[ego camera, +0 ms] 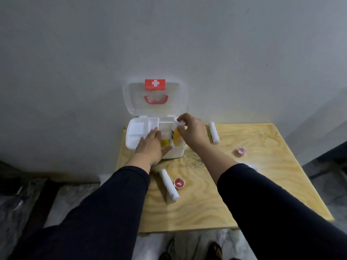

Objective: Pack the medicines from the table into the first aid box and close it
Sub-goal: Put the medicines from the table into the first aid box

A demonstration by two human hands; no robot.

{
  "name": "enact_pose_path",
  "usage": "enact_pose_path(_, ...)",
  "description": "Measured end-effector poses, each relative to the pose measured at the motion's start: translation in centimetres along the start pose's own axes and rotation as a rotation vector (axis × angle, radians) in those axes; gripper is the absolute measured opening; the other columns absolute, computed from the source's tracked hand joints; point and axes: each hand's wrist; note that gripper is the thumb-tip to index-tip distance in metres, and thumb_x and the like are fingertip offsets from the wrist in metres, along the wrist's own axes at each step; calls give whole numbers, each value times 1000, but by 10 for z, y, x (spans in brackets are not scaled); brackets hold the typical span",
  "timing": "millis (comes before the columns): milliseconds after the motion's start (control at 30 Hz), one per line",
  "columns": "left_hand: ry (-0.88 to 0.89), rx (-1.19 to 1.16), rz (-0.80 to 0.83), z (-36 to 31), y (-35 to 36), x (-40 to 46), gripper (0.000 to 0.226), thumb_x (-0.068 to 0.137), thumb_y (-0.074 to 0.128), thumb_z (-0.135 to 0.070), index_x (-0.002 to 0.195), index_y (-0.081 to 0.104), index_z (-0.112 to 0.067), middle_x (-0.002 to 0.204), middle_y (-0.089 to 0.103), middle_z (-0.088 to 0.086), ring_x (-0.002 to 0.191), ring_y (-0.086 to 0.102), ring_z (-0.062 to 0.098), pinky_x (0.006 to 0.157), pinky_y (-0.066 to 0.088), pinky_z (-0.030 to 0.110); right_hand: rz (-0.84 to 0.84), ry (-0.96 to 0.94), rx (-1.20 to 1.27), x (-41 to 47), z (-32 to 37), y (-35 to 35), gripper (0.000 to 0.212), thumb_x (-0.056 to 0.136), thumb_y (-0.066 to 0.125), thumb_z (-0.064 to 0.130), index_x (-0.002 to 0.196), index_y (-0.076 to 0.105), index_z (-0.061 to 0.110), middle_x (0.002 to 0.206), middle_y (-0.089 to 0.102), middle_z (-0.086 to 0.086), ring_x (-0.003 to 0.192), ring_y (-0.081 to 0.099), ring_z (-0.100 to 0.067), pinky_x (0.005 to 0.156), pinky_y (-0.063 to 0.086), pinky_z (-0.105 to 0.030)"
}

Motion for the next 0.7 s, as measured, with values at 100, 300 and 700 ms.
enact_pose_path(100,24,19,-51,2,5,1,78,95,41,-54,153,12,-10,164,3,2,151,5,18,123,7,43,29,7,-69,2,-9,12,25,84,55,3,107,62,13,106,68,-7,95,63,-24,71,45,-25)
enact_pose_path(300,27,76,-15,4,1,3,81,94,41,-57,154,12,-12,164,3,0,151,3,17,123,3,42,84,-11,-127,3,-14,19,24,83,57,2,104,63,13,110,66,-9,98,62,-26,81,53,-35)
enact_pose_path(700,286,60,-149,-80,-31,16,53,98,43,-35,146,35,-14,156,30,2,145,25,21,121,18,40,113,139,-198,-20,-52,-82,28,83,63,5,110,66,15,121,63,-9,111,58,-25,86,48,-31)
Point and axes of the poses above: each hand's wrist, its own x-axis towards the middle knuckle, its own y-axis out of the palm, z = x × y
